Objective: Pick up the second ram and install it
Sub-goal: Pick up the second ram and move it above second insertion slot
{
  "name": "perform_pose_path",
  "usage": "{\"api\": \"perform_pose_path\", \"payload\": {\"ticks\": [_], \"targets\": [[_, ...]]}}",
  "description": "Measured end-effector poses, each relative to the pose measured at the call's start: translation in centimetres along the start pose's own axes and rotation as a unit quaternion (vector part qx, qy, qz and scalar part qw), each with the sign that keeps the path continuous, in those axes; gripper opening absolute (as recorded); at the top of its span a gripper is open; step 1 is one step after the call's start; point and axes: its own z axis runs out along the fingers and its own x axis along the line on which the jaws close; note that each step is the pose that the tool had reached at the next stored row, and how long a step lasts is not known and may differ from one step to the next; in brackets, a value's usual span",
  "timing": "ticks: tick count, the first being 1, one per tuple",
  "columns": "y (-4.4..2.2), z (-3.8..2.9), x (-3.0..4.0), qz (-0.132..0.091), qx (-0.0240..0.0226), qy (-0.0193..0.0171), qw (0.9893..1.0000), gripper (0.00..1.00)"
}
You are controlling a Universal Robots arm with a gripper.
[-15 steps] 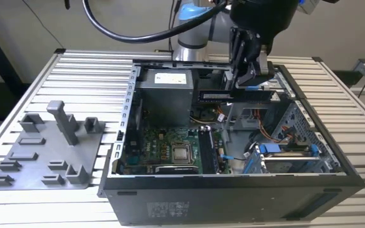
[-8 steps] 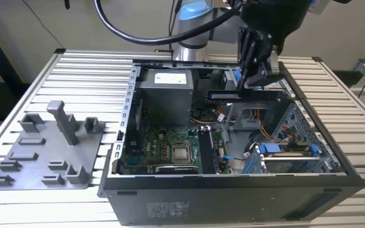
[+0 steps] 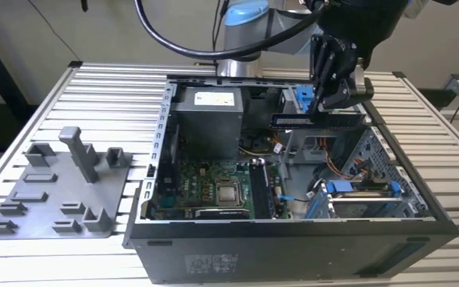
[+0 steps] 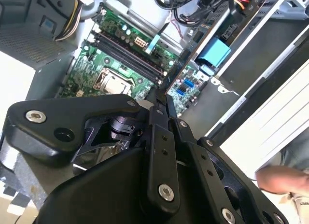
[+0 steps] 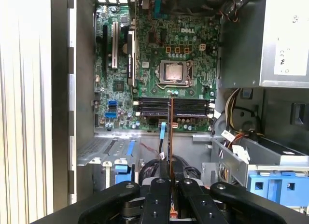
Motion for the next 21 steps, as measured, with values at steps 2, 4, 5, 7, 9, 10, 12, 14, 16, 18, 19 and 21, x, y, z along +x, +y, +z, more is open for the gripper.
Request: {"api": "perform_pose_path", "payload": {"ticks": [2,4,5,7,9,10,12,14,16,18,19,21], "targets": [[-0.13,0.0,0.0,0.0,0.0,0.0,1.0,0.14],[-0.17,0.0,0.0,0.0,0.0,0.0001,1.0,0.14],[-0.19,0.0,0.0,0.0,0.0,0.0,1.0,0.14],[-0.24,0.0,0.01,0.0,0.0,0.0,1.0,0.14],[-0.28,0.01,0.01,0.0,0.0,0.0,1.0,0.14],[-0.3,0.01,0.01,0.0,0.0,0.0,1.0,0.14],[-0.3,0.01,-0.01,0.0,0.0,0.0,1.0,0.14],[-0.21,0.01,-0.03,0.0,0.0,0.0,1.0,0.14],[0.08,0.02,-0.09,0.0,0.0,0.0,1.0,0.14],[0.51,0.03,-0.27,0.001,0.0001,0.0,1.0,0.14],[0.74,0.04,-0.39,0.002,0.0001,0.0001,1.0,0.14],[1.17,0.06,-0.67,0.002,0.0001,0.0,1.0,0.14]]}}
